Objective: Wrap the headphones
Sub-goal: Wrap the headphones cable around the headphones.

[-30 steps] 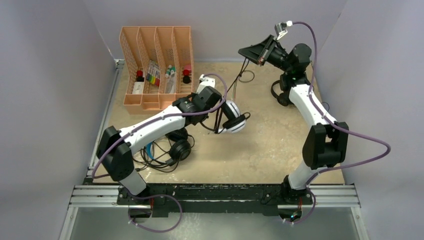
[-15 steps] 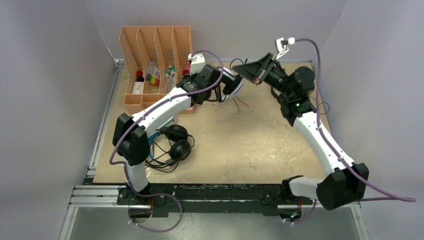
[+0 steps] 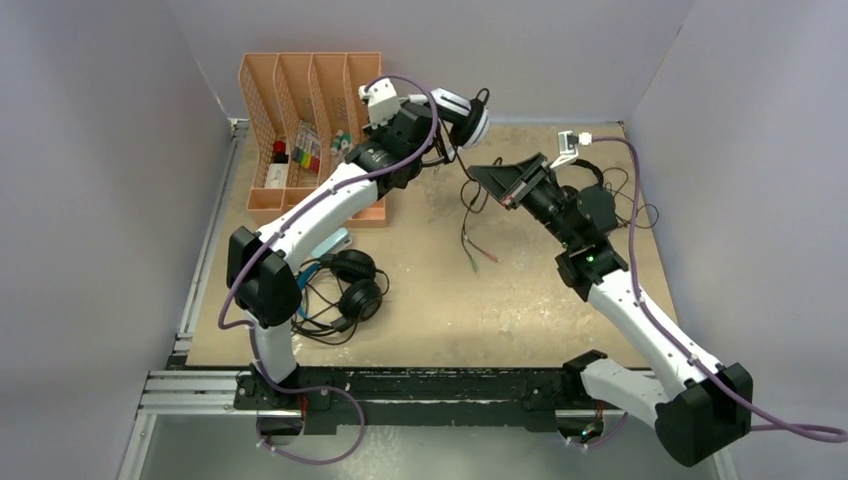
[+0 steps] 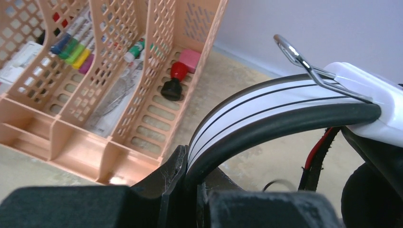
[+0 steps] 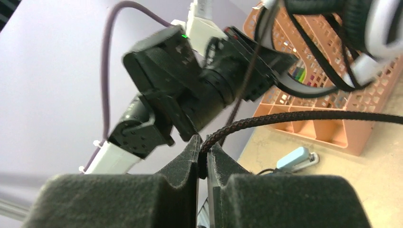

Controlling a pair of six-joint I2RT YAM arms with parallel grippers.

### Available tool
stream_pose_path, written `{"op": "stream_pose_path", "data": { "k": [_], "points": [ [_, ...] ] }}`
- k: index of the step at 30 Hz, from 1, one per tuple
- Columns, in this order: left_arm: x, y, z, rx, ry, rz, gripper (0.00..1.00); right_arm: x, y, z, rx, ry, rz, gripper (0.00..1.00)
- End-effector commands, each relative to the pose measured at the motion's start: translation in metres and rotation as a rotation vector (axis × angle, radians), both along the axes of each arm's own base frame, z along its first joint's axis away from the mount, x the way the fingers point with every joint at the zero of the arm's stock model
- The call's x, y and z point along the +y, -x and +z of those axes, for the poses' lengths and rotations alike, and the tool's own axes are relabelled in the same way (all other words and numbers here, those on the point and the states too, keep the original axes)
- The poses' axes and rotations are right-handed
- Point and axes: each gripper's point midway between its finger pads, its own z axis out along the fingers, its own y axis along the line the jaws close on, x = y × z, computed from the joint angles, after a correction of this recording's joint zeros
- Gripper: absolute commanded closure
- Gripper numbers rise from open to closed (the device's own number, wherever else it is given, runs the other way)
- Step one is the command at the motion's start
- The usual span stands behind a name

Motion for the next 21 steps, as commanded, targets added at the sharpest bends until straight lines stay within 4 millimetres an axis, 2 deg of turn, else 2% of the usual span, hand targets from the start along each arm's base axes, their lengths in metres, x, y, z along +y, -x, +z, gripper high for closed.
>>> {"op": "stream_pose_path", "data": {
  "k": [1,4,7,10,11,14,16,19,20,21],
  "points": [
    [0.009,-0.006,0.114,-0.317,0.378,-0.008,1.0,-0.01,0.005,-0.014,0.02,-0.055,-0.05,0.92],
    [0.005,-0.008,0.133,-0.354,0.523,-0.112,1.0,-0.014,0.009,-0.039,0.082,-0.068,-0.062,0.91],
    [-0.007,0.004,0.157,-0.414,0.659,-0.272,1.0,-0.016,0.008,-0.055,0.12,-0.079,-0.079,0.89],
    [-0.026,0.027,0.176,-0.465,0.736,-0.449,1.0,-0.011,0.002,-0.062,0.157,-0.108,-0.057,0.87],
    [-0.034,0.037,0.178,-0.462,0.753,-0.519,1.0,-0.01,-0.003,-0.063,0.158,-0.117,-0.063,0.86],
    [-0.042,0.066,0.18,-0.458,0.752,-0.651,1.0,-0.009,-0.024,-0.069,0.194,-0.133,-0.094,0.84],
    [-0.037,0.086,0.177,-0.453,0.72,-0.697,1.0,-0.008,-0.037,-0.076,0.219,-0.161,-0.112,0.84],
    [-0.018,0.103,0.176,-0.425,0.663,-0.657,1.0,0.003,-0.045,-0.069,0.185,-0.193,-0.042,0.8],
    [-0.009,0.106,0.17,-0.387,0.64,-0.615,1.0,0.008,-0.047,-0.066,0.152,-0.166,-0.012,0.76],
    [-0.001,0.107,0.166,-0.353,0.616,-0.571,1.0,0.019,-0.044,-0.071,0.12,-0.075,0.062,0.64]
  ]
}}
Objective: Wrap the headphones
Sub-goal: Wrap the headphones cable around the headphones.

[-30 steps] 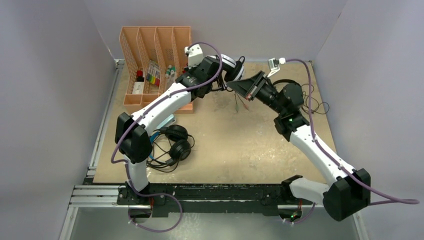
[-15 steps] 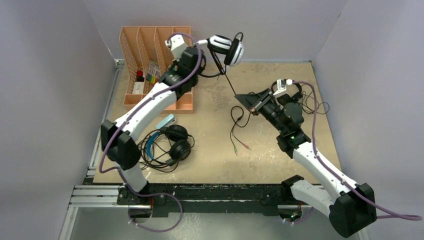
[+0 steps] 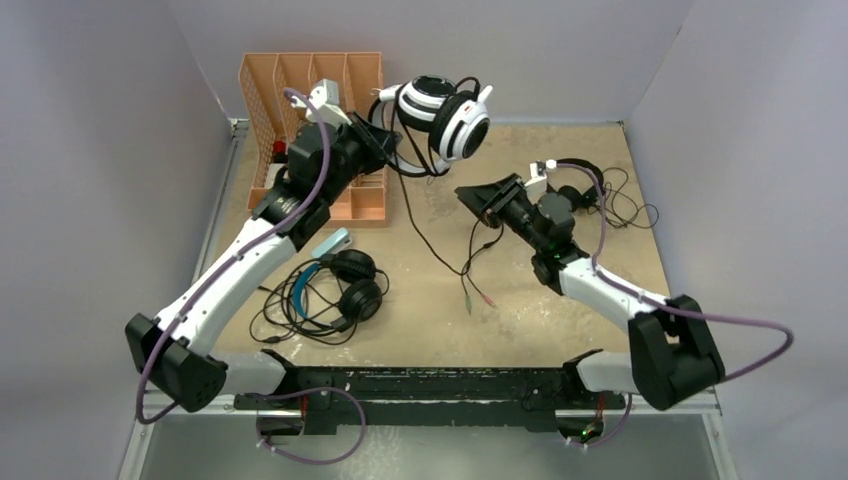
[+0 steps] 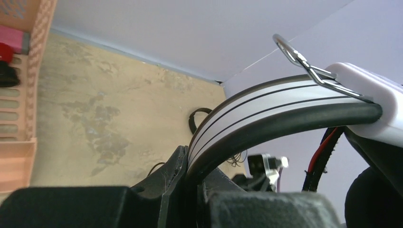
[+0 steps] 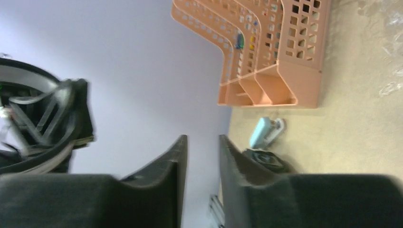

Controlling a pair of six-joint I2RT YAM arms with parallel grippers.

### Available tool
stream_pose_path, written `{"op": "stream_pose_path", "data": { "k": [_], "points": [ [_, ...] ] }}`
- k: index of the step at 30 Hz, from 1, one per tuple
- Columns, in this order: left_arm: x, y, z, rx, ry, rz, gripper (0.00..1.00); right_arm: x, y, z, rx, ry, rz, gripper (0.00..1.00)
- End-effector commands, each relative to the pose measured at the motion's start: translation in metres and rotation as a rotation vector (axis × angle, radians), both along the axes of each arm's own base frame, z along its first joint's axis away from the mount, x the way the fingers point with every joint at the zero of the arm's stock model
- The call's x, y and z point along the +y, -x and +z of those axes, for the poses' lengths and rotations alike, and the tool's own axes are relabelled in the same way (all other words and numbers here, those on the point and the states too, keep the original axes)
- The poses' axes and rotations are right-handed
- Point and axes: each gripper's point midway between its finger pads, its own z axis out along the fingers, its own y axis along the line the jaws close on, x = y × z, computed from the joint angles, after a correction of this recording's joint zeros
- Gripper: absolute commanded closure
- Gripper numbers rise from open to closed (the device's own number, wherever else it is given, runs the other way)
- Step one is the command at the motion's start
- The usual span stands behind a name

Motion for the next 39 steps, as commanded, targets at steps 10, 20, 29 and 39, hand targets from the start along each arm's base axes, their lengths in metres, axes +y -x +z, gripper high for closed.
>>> {"op": "stream_pose_path", "data": {
  "k": [10,20,29,39],
  "points": [
    [0.046,0.03,0.053,0.037,-0.063,0.115,1.0,0.046,0.042,-0.028,-0.845,0.499,0.627,0.05],
    [0.043,0.033,0.073,0.019,-0.06,0.089,1.0,0.063,0.054,-0.099,-0.989,0.588,0.619,0.02],
    [0.038,0.036,0.085,0.013,-0.038,0.058,1.0,0.071,0.031,-0.116,-0.933,0.621,0.391,0.15],
    [0.081,0.054,0.106,-0.035,-0.086,0.201,1.0,0.027,0.003,-0.071,-0.747,0.604,0.064,0.89]
  ]
}}
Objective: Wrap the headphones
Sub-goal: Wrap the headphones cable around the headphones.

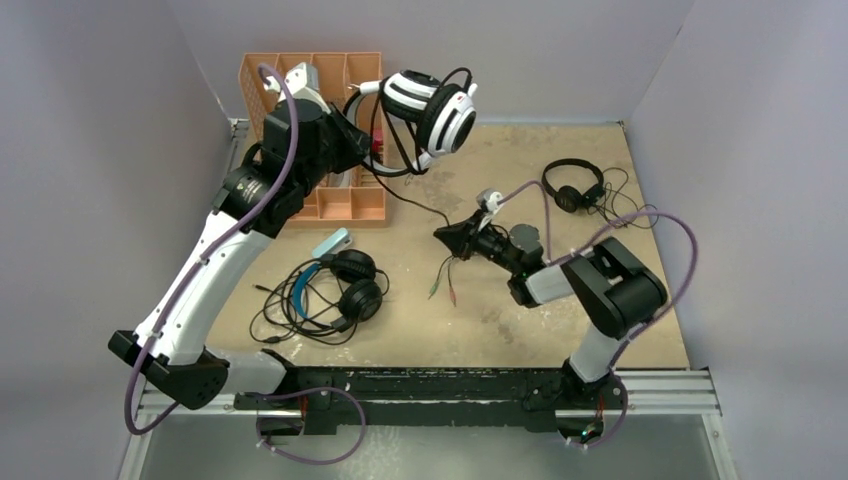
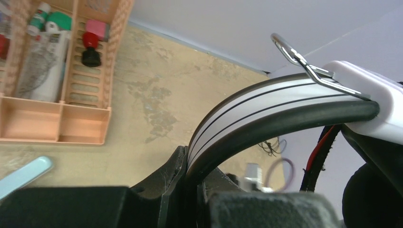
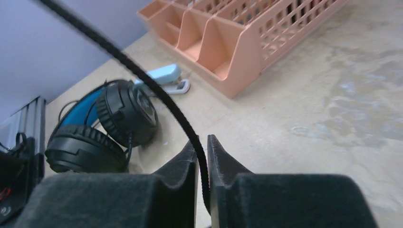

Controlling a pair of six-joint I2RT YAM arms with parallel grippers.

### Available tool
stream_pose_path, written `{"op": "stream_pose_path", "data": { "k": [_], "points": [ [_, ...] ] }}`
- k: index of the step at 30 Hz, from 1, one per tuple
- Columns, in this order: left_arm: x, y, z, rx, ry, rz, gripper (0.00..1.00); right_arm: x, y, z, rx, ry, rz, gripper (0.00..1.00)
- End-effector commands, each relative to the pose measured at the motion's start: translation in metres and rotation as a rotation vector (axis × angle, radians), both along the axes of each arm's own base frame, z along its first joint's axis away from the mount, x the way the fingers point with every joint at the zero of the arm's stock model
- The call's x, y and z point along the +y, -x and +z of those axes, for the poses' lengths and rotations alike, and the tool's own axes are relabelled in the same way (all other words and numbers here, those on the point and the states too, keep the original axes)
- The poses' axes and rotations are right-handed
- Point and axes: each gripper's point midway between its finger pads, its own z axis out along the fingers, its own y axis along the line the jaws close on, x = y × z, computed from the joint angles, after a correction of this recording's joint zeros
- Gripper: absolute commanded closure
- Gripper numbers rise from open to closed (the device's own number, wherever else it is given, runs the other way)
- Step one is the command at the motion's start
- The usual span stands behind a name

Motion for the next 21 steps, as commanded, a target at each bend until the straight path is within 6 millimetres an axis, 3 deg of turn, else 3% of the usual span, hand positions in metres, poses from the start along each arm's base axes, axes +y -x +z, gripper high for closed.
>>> {"op": "stream_pose_path", "data": {
  "k": [1,3,6,9,11,15,21],
  "points": [
    [0.046,0.015,0.08,-0.207,0.056,0.159,1.0,-0.032,0.001,0.074,-0.132,-0.109,-0.157,0.95],
    [0.06,0.009,0.084,-0.227,0.042,0.243,1.0,-0.016,0.025,0.075,-0.161,-0.022,0.016,1.0],
    [0.075,-0.007,0.095,-0.28,0.049,0.368,1.0,0.009,0.085,0.052,-0.094,0.07,0.337,1.0],
    [0.083,-0.026,0.106,-0.315,0.058,0.473,1.0,0.008,0.126,0.037,-0.06,0.082,0.438,1.0],
    [0.085,-0.036,0.119,-0.345,0.08,0.508,1.0,0.002,0.14,0.034,-0.047,0.084,0.451,1.0],
    [0.085,-0.051,0.134,-0.37,0.061,0.535,1.0,-0.014,0.149,0.029,-0.011,0.117,0.392,1.0],
    [0.096,-0.049,0.134,-0.36,0.027,0.526,1.0,-0.049,0.113,0.017,0.016,0.19,0.06,1.0]
  ]
}}
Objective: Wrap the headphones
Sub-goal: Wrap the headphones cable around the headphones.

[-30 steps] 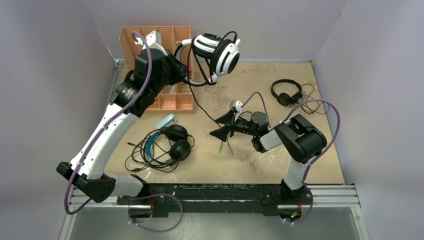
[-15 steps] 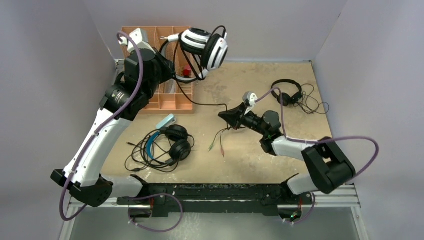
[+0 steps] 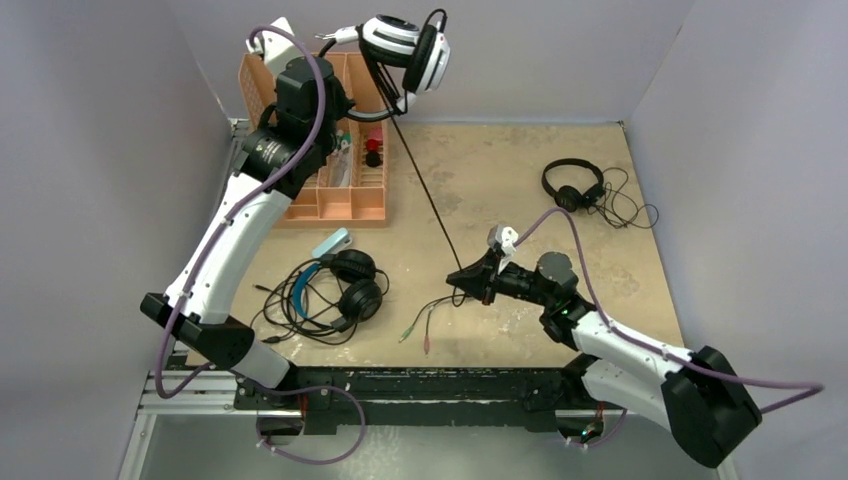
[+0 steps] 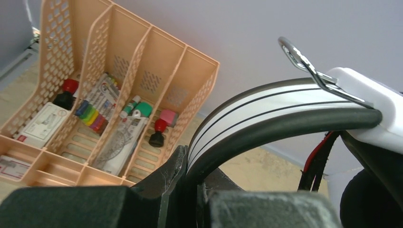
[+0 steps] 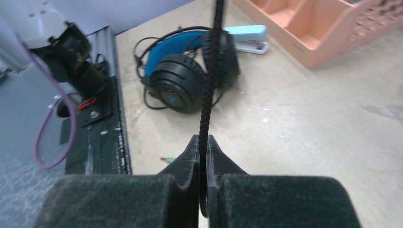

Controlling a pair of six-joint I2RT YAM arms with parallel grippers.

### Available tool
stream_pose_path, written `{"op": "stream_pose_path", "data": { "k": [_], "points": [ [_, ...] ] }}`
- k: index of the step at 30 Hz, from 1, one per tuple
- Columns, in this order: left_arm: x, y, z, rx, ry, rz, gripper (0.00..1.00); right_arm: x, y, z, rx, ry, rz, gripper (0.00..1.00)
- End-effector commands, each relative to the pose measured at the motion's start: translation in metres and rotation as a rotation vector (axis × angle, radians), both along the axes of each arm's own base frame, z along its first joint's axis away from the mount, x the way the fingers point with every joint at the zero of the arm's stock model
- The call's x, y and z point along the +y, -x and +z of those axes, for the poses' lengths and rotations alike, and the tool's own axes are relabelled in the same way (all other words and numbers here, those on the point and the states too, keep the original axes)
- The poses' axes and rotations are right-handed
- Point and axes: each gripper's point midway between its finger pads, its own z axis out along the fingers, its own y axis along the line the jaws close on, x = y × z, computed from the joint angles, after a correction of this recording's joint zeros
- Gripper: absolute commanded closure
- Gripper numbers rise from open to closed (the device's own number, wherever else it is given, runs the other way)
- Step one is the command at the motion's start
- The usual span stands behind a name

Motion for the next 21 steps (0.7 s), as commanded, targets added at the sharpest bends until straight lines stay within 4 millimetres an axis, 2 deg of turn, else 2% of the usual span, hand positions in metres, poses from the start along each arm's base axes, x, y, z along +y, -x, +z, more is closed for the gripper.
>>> {"op": "stream_pose_path", "data": {
  "k": [1,5,8,11,14,16,21],
  "points": [
    [0.03,0.022,0.089,-0.244,0.156,0.031,1.0,-0.029,-0.026,-0.035,0.085,0.112,-0.236,1.0],
    [0.017,0.028,0.089,-0.226,0.154,-0.103,1.0,-0.04,-0.043,-0.04,0.165,0.12,-0.322,1.0],
    [-0.007,0.038,0.083,-0.196,0.145,-0.295,1.0,-0.049,-0.06,-0.031,0.208,0.093,-0.359,1.0],
    [-0.049,0.063,0.078,-0.224,0.132,-0.604,1.0,-0.058,-0.088,-0.023,0.263,0.097,-0.404,1.0],
    [-0.095,0.096,0.062,-0.232,0.084,-0.954,1.0,-0.055,-0.109,-0.016,0.332,0.145,-0.339,1.0],
    [-0.11,0.119,0.041,-0.202,0.0,-1.131,1.0,-0.061,-0.126,-0.008,0.415,0.155,-0.315,1.0],
    [-0.087,0.138,-0.058,-0.021,-0.515,-1.139,1.0,-0.081,-0.147,0.012,0.66,0.126,-0.245,1.0]
  ]
}}
